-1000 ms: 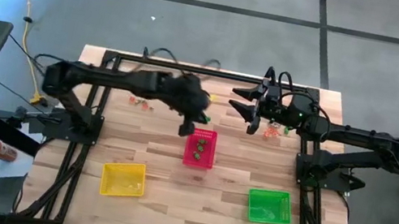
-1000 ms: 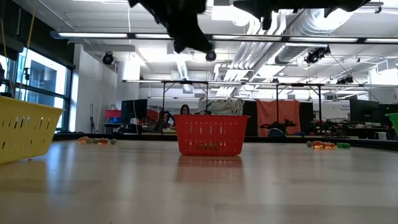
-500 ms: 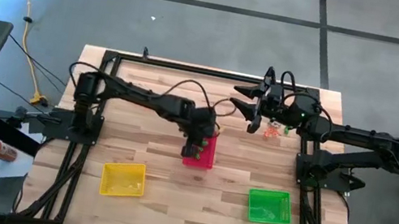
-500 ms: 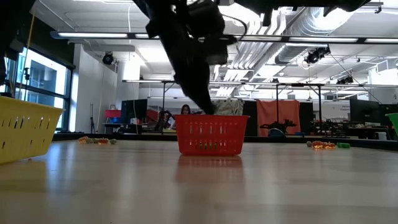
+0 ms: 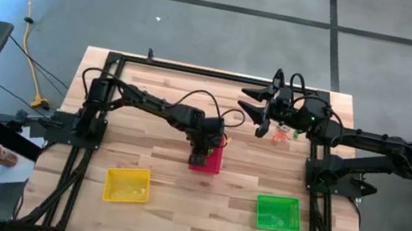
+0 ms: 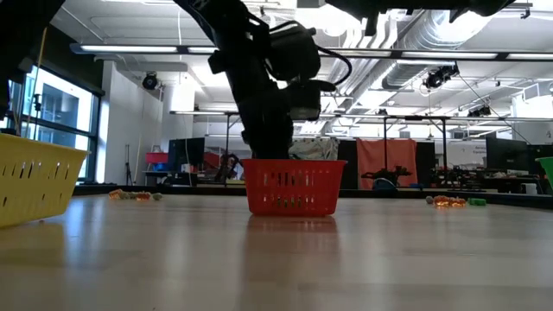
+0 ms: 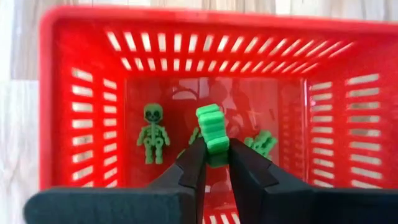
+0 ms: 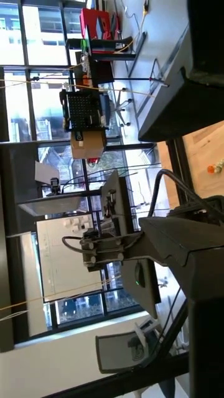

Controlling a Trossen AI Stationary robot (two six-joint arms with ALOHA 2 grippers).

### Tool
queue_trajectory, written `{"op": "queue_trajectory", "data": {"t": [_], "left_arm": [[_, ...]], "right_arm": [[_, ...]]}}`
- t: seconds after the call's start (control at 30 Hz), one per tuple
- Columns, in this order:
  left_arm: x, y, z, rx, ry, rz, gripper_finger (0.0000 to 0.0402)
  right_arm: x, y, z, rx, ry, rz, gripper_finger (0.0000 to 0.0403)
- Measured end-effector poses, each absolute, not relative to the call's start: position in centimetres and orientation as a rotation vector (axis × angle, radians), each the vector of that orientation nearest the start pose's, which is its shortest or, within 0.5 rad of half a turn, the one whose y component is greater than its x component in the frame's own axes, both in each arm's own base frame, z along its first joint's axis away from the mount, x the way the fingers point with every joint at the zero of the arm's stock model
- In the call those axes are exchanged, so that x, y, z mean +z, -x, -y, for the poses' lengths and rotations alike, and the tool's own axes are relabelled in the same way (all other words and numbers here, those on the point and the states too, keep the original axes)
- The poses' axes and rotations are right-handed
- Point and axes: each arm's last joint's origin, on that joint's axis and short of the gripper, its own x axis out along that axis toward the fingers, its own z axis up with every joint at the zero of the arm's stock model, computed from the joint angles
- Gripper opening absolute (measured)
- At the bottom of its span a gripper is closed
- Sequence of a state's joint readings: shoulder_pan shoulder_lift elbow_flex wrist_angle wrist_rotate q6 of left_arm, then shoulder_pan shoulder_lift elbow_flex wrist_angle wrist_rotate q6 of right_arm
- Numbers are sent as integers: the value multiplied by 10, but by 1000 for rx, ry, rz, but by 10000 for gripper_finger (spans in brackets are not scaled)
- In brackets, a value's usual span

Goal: Sort Halloween decoration
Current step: Put the green skeleton toy into the red bin

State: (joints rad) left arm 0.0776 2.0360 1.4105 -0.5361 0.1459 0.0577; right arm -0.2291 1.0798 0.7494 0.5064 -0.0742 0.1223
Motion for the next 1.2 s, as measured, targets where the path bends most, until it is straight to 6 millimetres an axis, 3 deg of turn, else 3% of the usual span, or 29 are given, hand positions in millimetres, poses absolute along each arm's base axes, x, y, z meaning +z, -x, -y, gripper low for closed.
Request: {"op": "queue_trajectory", "data": {"t": [0.23, 0.5, 0.67, 0.77, 1.0, 1.1, 1.2], "left_arm": [[160, -412, -29, -96, 69, -1110, 77], [168, -406, -32, -83, 86, -1135, 159], [211, -383, -52, -22, 129, -1113, 186], [251, -364, -67, 44, 176, -1024, 187], [344, -303, -78, 126, 154, -545, 166], [361, -276, -70, 121, 119, -326, 151], [356, -254, -62, 115, 143, -158, 131]], "right_arm": [[331, -236, 53, -144, -94, 188, 202], [332, -236, 53, -143, -93, 194, 202], [334, -235, 53, -141, -89, 224, 202], [336, -235, 53, -146, -77, 244, 202], [337, -234, 54, -180, -71, 253, 202], [337, -234, 54, -181, -71, 252, 202], [337, -234, 54, -180, -71, 252, 202]]}}
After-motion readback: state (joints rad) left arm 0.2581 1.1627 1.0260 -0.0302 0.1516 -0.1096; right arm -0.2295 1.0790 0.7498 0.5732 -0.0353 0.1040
